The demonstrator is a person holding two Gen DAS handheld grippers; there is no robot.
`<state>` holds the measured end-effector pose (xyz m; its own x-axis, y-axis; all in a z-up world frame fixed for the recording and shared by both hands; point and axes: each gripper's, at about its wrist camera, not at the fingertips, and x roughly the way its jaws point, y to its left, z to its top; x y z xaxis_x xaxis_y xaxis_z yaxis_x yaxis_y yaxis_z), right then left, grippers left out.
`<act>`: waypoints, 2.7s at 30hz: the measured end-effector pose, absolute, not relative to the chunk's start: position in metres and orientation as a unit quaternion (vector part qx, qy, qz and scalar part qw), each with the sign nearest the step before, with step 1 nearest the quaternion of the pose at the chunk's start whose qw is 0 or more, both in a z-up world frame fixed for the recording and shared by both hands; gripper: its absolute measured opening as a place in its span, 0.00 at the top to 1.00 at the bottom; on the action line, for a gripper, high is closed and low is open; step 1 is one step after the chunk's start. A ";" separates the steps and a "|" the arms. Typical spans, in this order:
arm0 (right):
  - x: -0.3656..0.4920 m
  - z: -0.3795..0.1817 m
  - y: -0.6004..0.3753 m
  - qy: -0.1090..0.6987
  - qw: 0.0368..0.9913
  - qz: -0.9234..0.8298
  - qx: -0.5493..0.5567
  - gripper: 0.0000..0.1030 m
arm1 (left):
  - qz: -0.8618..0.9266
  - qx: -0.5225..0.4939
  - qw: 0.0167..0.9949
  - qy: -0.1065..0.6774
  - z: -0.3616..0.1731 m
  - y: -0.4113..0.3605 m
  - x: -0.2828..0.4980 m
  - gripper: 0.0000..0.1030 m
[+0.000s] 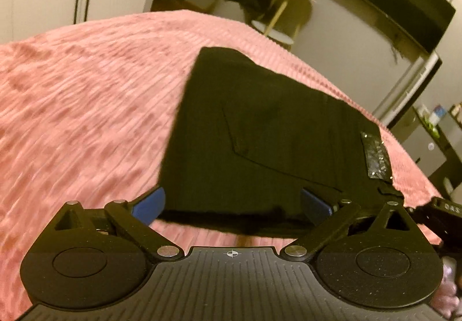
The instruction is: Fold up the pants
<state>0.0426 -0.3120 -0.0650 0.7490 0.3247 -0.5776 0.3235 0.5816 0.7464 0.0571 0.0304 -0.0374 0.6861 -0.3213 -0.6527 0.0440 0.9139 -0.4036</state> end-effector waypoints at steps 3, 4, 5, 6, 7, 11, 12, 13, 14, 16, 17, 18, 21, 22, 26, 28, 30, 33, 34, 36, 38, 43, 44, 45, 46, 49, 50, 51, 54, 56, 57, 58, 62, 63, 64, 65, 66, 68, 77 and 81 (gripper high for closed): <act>0.046 -0.063 -0.317 0.324 0.815 -0.005 0.480 0.55 | -0.092 -0.208 0.899 0.374 -0.041 0.040 0.051 0.01; 0.047 -0.067 -0.320 0.316 0.809 -0.008 0.495 0.55 | -0.089 -0.212 0.898 0.374 -0.043 0.041 0.051 0.01; 0.045 -0.069 -0.324 0.312 0.801 -0.010 0.511 0.54 | -0.087 -0.213 0.897 0.377 -0.045 0.041 0.052 0.01; 0.045 -0.072 -0.328 0.307 0.790 -0.011 0.530 0.53 | -0.085 -0.210 0.897 0.379 -0.046 0.040 0.053 0.01; 0.046 -0.077 -0.329 0.300 0.780 -0.011 0.550 0.50 | -0.085 -0.206 0.898 0.378 -0.048 0.038 0.054 0.01; 0.059 -0.085 -0.328 0.284 0.770 -0.007 0.571 0.45 | -0.089 -0.195 0.901 0.377 -0.050 0.032 0.052 0.01; 0.061 -0.087 -0.327 0.282 0.771 -0.004 0.571 0.46 | -0.089 -0.195 0.900 0.379 -0.052 0.032 0.052 0.00; 0.062 -0.089 -0.327 0.280 0.771 -0.008 0.571 0.60 | -0.086 -0.196 0.899 0.381 -0.053 0.032 0.052 0.00; 0.063 -0.090 -0.327 0.282 0.775 -0.014 0.565 0.66 | -0.082 -0.196 0.900 0.381 -0.054 0.032 0.053 0.00; 0.061 -0.079 -0.322 0.285 0.799 -0.022 0.530 0.72 | -0.072 -0.202 0.903 0.373 -0.053 0.035 0.051 0.00; 0.065 -0.071 -0.315 0.281 0.819 -0.024 0.501 0.73 | -0.070 -0.205 0.906 0.363 -0.050 0.036 0.049 0.00; 0.064 -0.059 -0.308 0.274 0.840 -0.024 0.468 0.74 | -0.068 -0.208 0.912 0.347 -0.047 0.038 0.046 0.00; 0.057 -0.037 -0.300 0.241 0.864 -0.024 0.441 0.75 | -0.078 -0.225 0.924 0.299 -0.038 0.045 0.038 0.00; 0.056 -0.036 -0.301 0.241 0.869 -0.038 0.430 0.76 | -0.076 -0.228 0.925 0.293 -0.037 0.046 0.037 0.00; 0.068 -0.077 -0.316 0.312 0.851 -0.085 0.413 0.76 | -0.048 -0.198 0.916 0.347 -0.050 0.040 0.053 0.00; 0.069 -0.067 -0.314 0.312 0.860 -0.074 0.398 0.71 | -0.041 -0.186 0.900 0.392 -0.062 0.036 0.064 0.00; 0.068 -0.052 -0.311 0.316 0.867 -0.076 0.379 0.67 | -0.035 -0.187 0.896 0.402 -0.066 0.037 0.068 0.00; 0.058 -0.022 -0.299 0.286 0.902 -0.114 0.302 0.65 | -0.037 -0.204 0.908 0.363 -0.054 0.043 0.059 0.00; 0.056 -0.013 -0.295 0.273 0.915 -0.121 0.271 0.64 | -0.038 -0.205 0.915 0.346 -0.050 0.044 0.056 0.00; 0.061 0.004 -0.284 0.248 0.935 -0.116 0.226 0.64 | -0.032 -0.198 0.926 0.320 -0.045 0.044 0.052 0.00; 0.083 0.015 -0.272 0.249 0.946 -0.098 0.182 0.65 | -0.035 -0.187 0.928 0.322 -0.047 0.041 0.057 0.00; 0.161 0.017 -0.250 0.276 0.952 -0.081 0.101 0.75 | -0.040 -0.146 0.924 0.352 -0.057 0.029 0.064 0.00; 0.174 0.015 -0.247 0.280 0.952 -0.082 0.088 0.76 | -0.041 -0.136 0.924 0.355 -0.060 0.026 0.066 0.00; 0.185 0.011 -0.243 0.284 0.953 -0.083 0.072 0.76 | -0.041 -0.125 0.925 0.357 -0.061 0.024 0.065 0.00; 0.195 0.005 -0.238 0.292 0.951 -0.089 0.049 0.76 | -0.039 -0.113 0.926 0.359 -0.063 0.021 0.065 0.00; 0.223 -0.046 -0.237 0.385 0.916 -0.113 -0.016 0.76 | -0.043 -0.105 0.926 0.361 -0.069 0.019 0.065 0.00; 0.221 -0.058 -0.240 0.386 0.916 -0.108 -0.022 0.76 | -0.047 -0.109 0.925 0.361 -0.069 0.020 0.065 0.00; 0.217 -0.056 -0.242 0.374 0.921 -0.105 -0.015 0.76 | -0.046 -0.107 0.925 0.362 -0.070 0.019 0.066 0.00; 0.196 -0.034 -0.250 0.347 0.933 -0.091 0.031 0.75 | -0.042 -0.109 0.924 0.364 -0.072 0.021 0.067 0.00; 0.165 -0.017 -0.251 0.325 0.942 -0.075 0.036 0.74 | -0.042 -0.120 0.921 0.368 -0.072 0.023 0.068 0.00; 0.142 -0.012 -0.250 0.315 0.946 -0.064 0.034 0.74 | -0.042 -0.120 0.922 0.367 -0.072 0.023 0.067 0.00; 0.120 -0.011 -0.247 0.305 0.950 -0.057 0.028 0.73 | -0.042 -0.117 0.923 0.365 -0.071 0.022 0.067 0.00; 0.064 -0.031 -0.238 0.325 0.944 -0.059 0.013 0.68 | -0.048 -0.111 0.923 0.365 -0.070 0.019 0.065 0.00; 0.060 -0.040 -0.235 0.333 0.941 -0.063 0.004 0.68 | -0.049 -0.108 0.923 0.365 -0.069 0.018 0.065 0.00; 0.064 -0.042 -0.233 0.343 0.937 -0.066 -0.003 0.68 | -0.051 -0.103 0.924 0.365 -0.069 0.017 0.064 0.00; 0.069 -0.045 -0.229 0.347 0.935 -0.067 -0.016 0.68 | -0.053 -0.099 0.925 0.364 -0.069 0.016 0.064 0.00; 0.074 -0.047 -0.226 0.349 0.934 -0.068 -0.028 0.67 | -0.055 -0.096 0.925 0.363 -0.069 0.016 0.063 0.00; 0.076 -0.054 -0.221 0.346 0.934 -0.071 -0.055 0.65 | -0.052 -0.089 0.927 0.362 -0.066 0.015 0.061 0.00; 0.045 -0.040 -0.232 0.344 0.935 -0.086 0.028 0.45 | -0.056 -0.049 0.929 0.362 -0.043 0.006 0.029 0.00; 0.027 -0.034 -0.224 0.357 0.930 -0.078 0.039 0.29 | -0.063 -0.034 0.937 0.343 -0.032 -0.003 0.007 0.00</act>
